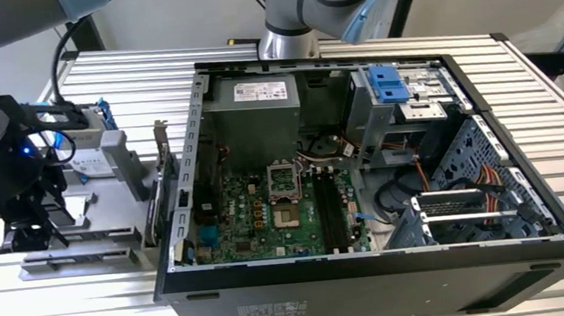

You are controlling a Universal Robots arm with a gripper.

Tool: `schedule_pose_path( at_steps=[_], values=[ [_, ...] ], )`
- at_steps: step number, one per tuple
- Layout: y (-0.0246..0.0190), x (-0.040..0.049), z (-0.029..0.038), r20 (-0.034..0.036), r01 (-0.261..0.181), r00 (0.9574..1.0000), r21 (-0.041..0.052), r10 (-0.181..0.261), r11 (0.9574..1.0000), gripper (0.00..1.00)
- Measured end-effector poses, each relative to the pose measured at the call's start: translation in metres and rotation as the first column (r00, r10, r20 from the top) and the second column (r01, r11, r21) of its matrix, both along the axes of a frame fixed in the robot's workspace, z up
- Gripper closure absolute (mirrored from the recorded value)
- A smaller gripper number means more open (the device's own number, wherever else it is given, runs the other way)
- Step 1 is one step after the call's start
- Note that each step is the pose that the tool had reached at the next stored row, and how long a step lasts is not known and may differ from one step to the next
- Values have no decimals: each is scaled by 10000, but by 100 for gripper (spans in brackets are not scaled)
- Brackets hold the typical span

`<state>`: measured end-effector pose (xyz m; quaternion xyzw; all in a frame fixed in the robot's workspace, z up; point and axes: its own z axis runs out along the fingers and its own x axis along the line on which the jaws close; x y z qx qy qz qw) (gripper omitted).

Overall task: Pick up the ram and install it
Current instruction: 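Pick up the ram and move it above insertion slot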

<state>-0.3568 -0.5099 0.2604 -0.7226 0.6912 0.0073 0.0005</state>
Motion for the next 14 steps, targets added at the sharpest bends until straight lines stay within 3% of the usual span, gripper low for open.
schedule_pose_path(
  at_steps=[14],
  values=[
    [0,0,-93,0,0,10000,-18,0,10000,0]
  ],
)
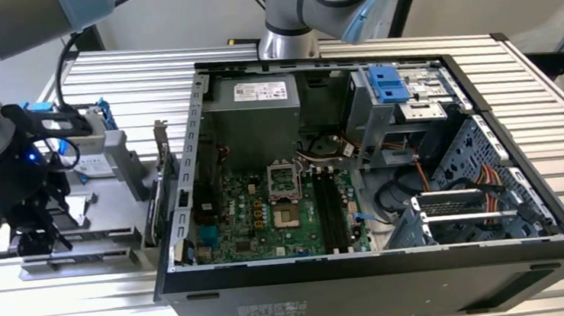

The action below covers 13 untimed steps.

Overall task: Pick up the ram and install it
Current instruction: 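Pick up the ram and move it above insertion slot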

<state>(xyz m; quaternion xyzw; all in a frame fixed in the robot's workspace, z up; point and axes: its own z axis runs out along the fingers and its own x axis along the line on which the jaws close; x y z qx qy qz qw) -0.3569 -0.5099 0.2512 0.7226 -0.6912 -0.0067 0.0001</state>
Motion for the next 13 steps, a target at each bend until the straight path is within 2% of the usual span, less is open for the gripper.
schedule_pose_path(
  at_steps=[13],
  values=[
    [0,0,-85,0,0,10000,-11,0,10000,0]
  ],
)
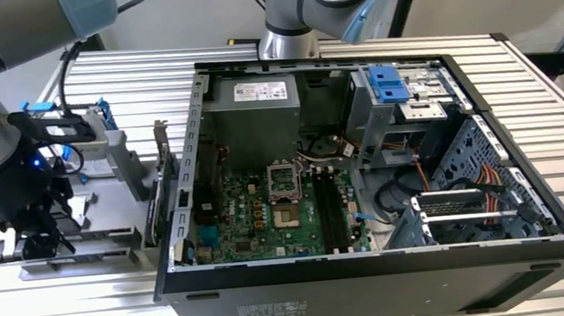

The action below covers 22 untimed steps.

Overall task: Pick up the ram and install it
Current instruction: 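Pick up the ram and move it above insertion slot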

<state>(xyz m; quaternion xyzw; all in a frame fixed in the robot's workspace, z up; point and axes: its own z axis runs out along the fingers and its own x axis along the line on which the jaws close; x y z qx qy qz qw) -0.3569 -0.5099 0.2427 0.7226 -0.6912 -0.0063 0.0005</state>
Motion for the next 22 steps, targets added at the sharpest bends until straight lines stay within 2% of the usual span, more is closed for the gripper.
schedule_pose_path(
  at_steps=[22],
  values=[
    [0,-10,-141,0,2,10000,-26,-2,10000,0]
  ],
)
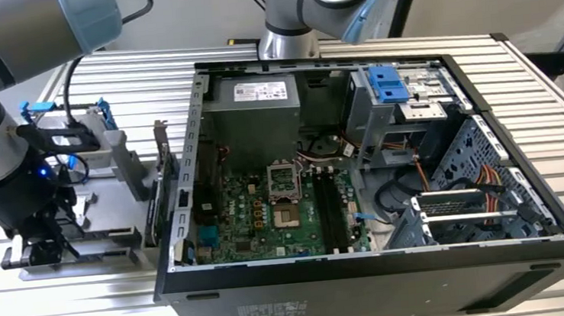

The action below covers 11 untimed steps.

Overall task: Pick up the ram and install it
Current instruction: 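Pick up the ram and move it above insertion slot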

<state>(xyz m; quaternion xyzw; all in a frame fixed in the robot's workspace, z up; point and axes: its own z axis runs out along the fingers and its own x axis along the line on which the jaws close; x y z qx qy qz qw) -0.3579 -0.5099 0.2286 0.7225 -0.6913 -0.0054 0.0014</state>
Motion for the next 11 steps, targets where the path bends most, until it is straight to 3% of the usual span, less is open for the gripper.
schedule_pose_path(
  at_steps=[11],
  values=[
    [0,-16,-86,1,110,9999,-24,-110,9999,0]
  ],
)
